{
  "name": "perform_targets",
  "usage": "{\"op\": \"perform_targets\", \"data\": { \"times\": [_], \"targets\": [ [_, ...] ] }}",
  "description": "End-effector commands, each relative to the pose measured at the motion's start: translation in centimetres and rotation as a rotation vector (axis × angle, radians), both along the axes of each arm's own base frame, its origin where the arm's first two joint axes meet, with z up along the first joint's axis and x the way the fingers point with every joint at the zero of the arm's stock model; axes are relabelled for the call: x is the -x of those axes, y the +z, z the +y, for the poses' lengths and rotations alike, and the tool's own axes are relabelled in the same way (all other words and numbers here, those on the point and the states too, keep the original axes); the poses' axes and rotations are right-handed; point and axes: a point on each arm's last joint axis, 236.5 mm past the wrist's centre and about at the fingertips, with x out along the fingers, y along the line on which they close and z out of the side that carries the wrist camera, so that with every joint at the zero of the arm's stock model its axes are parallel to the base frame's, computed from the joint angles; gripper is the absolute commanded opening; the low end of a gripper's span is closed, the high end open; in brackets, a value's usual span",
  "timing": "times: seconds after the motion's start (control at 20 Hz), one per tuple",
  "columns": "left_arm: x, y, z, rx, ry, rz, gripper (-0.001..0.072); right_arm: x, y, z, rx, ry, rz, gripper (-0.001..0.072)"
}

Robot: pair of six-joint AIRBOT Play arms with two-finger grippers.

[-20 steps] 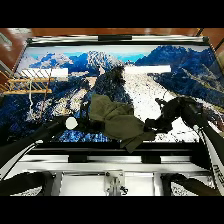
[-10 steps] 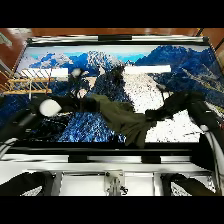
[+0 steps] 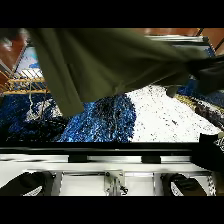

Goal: Fold the shirts.

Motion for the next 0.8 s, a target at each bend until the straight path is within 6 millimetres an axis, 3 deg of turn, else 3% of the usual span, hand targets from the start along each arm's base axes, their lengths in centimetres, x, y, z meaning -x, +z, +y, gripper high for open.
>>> {"op": "perform_targets", "data": {
  "times": [0.0, 0.15, 0.35, 0.55, 0.65, 0.75],
  "targets": [
    [3.5, 1.9, 2.2, -0.029, -0.001, -0.028, 0.0035, 5.0, 4.6, -0.7, -0.034, -0.009, -0.12, 0.0067],
    [2.7, -6.1, 1.1, -0.239, -0.033, 0.197, 0.0035, 5.4, 0.6, -0.4, 0.023, 0.019, 0.049, 0.0067],
    [0.7, -18.8, 0.0, -0.428, -0.041, 0.506, 0.0035, 5.5, -9.1, -0.3, 0.159, 0.098, 0.484, 0.0067],
    [0.5, -33.3, 0.0, -0.547, -0.024, 0.808, 0.0035, 3.1, -18.2, 0.1, 0.195, 0.132, 0.723, 0.0067],
    [0.2, -38.5, 0.0, -0.533, 0.013, 0.894, 0.0035, 1.5, -23.1, 0.9, 0.161, 0.13, 0.816, 0.0067],
    [-0.6, -41.8, -0.2, -0.499, 0.056, 0.959, 0.0035, -1.3, -27.2, 1.6, 0.114, 0.1, 0.846, 0.0068]
  ]
}}
